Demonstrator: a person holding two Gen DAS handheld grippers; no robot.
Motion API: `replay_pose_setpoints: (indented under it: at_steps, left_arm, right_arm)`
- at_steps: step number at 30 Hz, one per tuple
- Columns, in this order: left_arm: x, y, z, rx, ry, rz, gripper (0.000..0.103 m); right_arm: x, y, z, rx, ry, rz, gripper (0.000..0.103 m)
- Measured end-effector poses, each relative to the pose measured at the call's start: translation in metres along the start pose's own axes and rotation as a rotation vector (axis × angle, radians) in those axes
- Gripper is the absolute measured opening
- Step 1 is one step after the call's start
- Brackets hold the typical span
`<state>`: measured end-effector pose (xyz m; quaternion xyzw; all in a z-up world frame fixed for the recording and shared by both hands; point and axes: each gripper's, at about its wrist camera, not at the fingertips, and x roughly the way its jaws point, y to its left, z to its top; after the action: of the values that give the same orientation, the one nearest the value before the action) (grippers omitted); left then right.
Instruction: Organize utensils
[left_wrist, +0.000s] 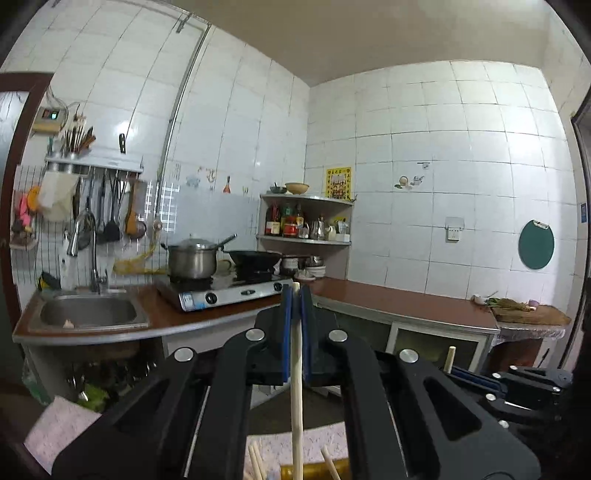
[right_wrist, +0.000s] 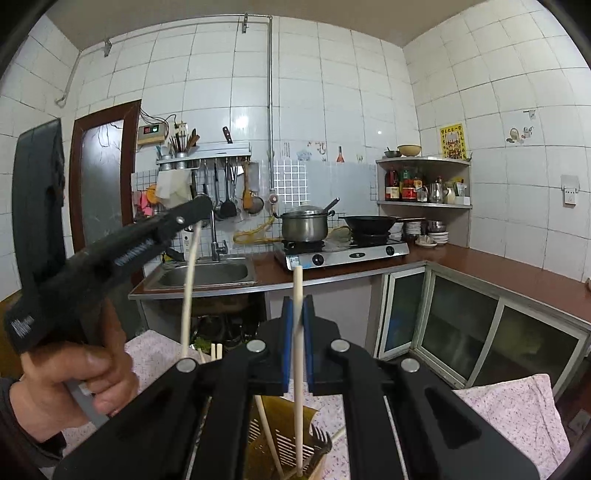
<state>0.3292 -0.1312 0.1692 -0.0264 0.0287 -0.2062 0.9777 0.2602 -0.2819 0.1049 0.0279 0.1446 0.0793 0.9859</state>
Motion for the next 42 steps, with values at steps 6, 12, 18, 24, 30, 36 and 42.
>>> replay_pose_setpoints:
  at_steps: [6, 12, 18, 24, 30, 36, 42]
  left_arm:
    - [0.015, 0.006, -0.039, -0.013, 0.033, 0.011, 0.003]
    - [0.012, 0.017, -0.075, -0.015, 0.069, 0.029, 0.025]
    - [-0.022, 0.023, -0.079, 0.003, 0.039, 0.066, 0.081]
    - [-0.096, 0.030, -0.105, 0.080, 0.080, 0.146, 0.099]
    - [-0.173, 0.034, -0.167, 0.080, 0.224, 0.249, 0.099]
    - [-0.234, 0.034, -0.195, 0.036, 0.248, 0.275, 0.099]
    - [-0.256, 0.034, -0.195, 0.032, 0.199, 0.308, 0.099]
  right_arm:
    - [0.016, -0.005, -0.030, 0.026, 0.047, 0.008, 0.006]
    - [0.021, 0.000, -0.055, 0.006, 0.094, 0.000, 0.012]
    - [-0.010, 0.002, -0.055, 0.001, 0.027, -0.027, 0.068]
    - [-0.085, 0.004, -0.080, -0.037, 0.015, -0.184, 0.084]
    - [-0.145, 0.011, -0.135, 0.005, 0.030, -0.259, 0.096]
    - [-0.179, 0.022, -0.180, 0.009, 0.000, -0.210, 0.097]
    - [-0.190, 0.023, -0.197, -0.010, -0.004, -0.215, 0.097]
